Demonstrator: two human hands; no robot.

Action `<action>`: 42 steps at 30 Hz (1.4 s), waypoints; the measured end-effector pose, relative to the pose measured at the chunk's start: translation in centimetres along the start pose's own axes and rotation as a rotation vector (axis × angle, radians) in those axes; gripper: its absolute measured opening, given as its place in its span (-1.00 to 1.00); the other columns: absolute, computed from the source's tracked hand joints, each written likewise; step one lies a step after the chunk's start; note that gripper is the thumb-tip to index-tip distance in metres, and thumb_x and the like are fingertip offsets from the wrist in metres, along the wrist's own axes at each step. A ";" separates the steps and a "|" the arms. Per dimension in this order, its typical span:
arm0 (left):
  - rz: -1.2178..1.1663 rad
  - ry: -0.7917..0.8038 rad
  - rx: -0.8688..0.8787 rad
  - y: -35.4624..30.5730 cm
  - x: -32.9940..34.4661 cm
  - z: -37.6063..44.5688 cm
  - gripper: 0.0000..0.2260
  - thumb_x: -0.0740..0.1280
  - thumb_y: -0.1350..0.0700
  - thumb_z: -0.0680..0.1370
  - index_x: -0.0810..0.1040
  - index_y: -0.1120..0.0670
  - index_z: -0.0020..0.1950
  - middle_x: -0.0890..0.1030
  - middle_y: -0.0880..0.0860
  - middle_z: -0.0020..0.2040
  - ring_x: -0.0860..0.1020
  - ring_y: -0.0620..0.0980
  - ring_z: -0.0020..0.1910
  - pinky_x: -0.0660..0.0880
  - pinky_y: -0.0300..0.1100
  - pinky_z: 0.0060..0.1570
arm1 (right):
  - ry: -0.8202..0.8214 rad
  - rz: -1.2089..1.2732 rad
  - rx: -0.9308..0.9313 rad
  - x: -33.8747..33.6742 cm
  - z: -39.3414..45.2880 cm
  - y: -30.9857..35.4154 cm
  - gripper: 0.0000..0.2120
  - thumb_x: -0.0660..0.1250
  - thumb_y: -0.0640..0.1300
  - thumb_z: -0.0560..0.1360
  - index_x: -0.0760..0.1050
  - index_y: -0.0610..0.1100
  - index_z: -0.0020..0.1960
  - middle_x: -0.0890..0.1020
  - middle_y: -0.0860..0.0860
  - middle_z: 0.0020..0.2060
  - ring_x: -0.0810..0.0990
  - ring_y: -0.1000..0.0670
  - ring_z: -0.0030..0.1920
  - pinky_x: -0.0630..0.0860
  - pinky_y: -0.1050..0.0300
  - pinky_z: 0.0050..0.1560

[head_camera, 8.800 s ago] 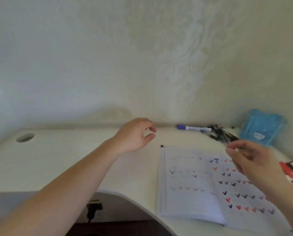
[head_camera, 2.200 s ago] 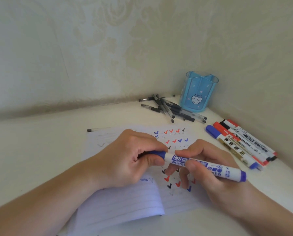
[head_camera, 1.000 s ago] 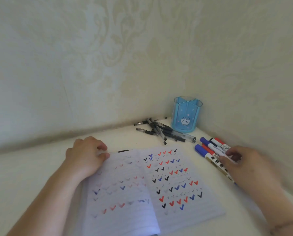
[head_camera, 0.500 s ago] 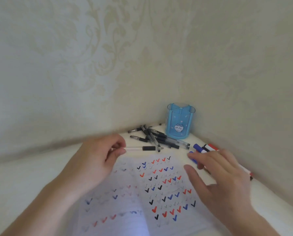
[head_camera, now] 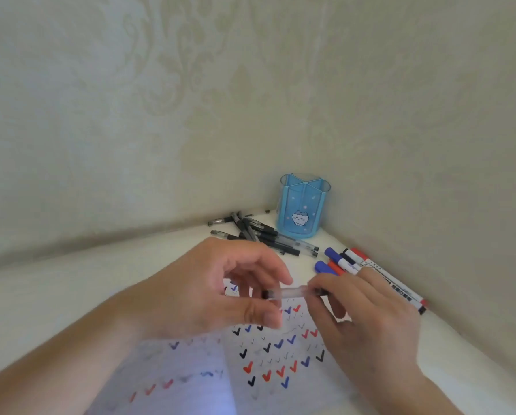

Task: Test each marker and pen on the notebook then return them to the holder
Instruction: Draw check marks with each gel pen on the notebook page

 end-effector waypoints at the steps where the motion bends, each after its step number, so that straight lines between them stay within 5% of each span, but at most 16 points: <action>1: 0.029 0.058 -0.027 0.9 0.0 0.2 -0.67 0.45 -0.18 0.38 0.58 -0.12 0.10 0.69 -0.09 -0.06 0.63 -0.03 -0.08 0.56 -0.09 0.01 | 0.041 0.119 0.097 0.3 -0.1 -0.9 -0.94 0.41 -0.04 0.43 0.60 0.03 -0.22 0.50 0.14 -0.46 0.47 0.07 -0.40 0.44 0.17 -0.42; 4: 0.282 -0.053 -0.126 5.7 -1.6 0.4 -0.63 0.34 -0.33 0.41 0.55 -0.19 0.13 0.62 -0.22 0.03 0.56 -0.15 0.06 0.51 -0.07 0.09 | 0.248 0.737 0.523 2.8 -1.1 -3.5 -0.93 0.40 -0.12 0.35 0.53 0.03 -0.27 0.51 -0.05 -0.49 0.43 0.04 -0.46 0.42 0.29 -0.36; 7: 0.611 -0.093 -0.207 9.4 -1.6 -0.4 -0.52 0.26 -0.42 0.36 0.49 -0.21 0.17 0.47 -0.31 0.14 0.39 -0.27 0.15 0.39 -0.11 0.23 | 0.512 1.077 0.695 5.1 -2.4 -2.9 -0.94 0.44 -0.15 0.28 0.62 -0.10 -0.25 0.61 -0.16 -0.48 0.47 -0.05 -0.48 0.40 0.18 -0.46; 9: 0.601 -0.041 -0.221 10.6 -0.7 -0.7 -0.43 0.22 -0.46 0.31 0.49 -0.21 0.21 0.40 -0.33 0.18 0.31 -0.22 0.22 0.31 -0.09 0.32 | 0.601 1.069 0.733 5.9 -3.3 -2.2 -0.78 0.60 -0.13 0.28 0.57 -0.14 -0.39 0.59 -0.16 -0.53 0.42 -0.05 -0.55 0.35 0.24 -0.50; 12: 0.521 -0.050 -0.249 11.5 -1.1 -0.8 -0.36 0.23 -0.51 0.25 0.47 -0.22 0.23 0.36 -0.33 0.22 0.24 -0.22 0.27 0.25 -0.10 0.38 | 0.597 0.979 0.785 6.3 -3.9 -1.9 -0.68 0.53 -0.04 0.22 0.44 -0.15 -0.49 0.46 -0.12 -0.63 0.27 0.02 -0.61 0.19 0.30 -0.55; 17: 0.518 -0.023 -0.224 11.9 -1.2 -0.6 -0.38 0.25 -0.51 0.26 0.47 -0.24 0.22 0.38 -0.34 0.23 0.26 -0.24 0.26 0.22 -0.11 0.38 | 0.578 0.873 0.731 6.3 -4.1 -2.6 -0.52 0.53 -0.17 0.36 0.27 -0.22 -0.51 0.36 -0.24 -0.60 0.32 -0.04 -0.50 0.20 0.12 -0.45; 34: 0.508 -0.056 -0.172 12.3 -1.5 -0.3 -0.41 0.29 -0.50 0.25 0.49 -0.26 0.19 0.40 -0.35 0.20 0.29 -0.26 0.26 0.26 -0.15 0.35 | 0.611 0.792 0.572 6.6 -3.8 -2.2 -0.63 0.36 -0.30 0.34 0.20 -0.19 -0.48 0.28 -0.29 -0.50 0.22 0.00 -0.48 0.17 0.22 -0.47; 38: 0.521 -0.047 -0.166 12.0 -1.6 -0.3 -0.41 0.28 -0.48 0.29 0.49 -0.23 0.21 0.39 -0.34 0.22 0.27 -0.27 0.27 0.24 -0.14 0.37 | 0.574 0.896 0.691 6.8 -3.7 -2.9 -0.55 0.55 -0.20 0.34 0.29 -0.12 -0.49 0.31 -0.09 -0.63 0.28 0.03 -0.55 0.22 0.26 -0.50; 42: 0.615 -0.109 -0.129 11.1 -3.1 -0.9 -0.40 0.21 -0.44 0.35 0.46 -0.19 0.30 0.29 -0.22 0.39 0.17 -0.16 0.39 0.15 -0.07 0.43 | 0.457 1.174 0.821 6.1 -2.5 -3.9 -0.51 0.65 0.21 0.01 0.44 -0.06 -0.43 0.34 0.04 -0.59 0.24 0.09 -0.59 0.19 0.35 -0.55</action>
Point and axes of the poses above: each hand's wrist, its own z-axis towards the middle knuckle, its own x-axis out of the palm, y = z × x, the point moved 9 cm from there along z, towards the middle knuckle
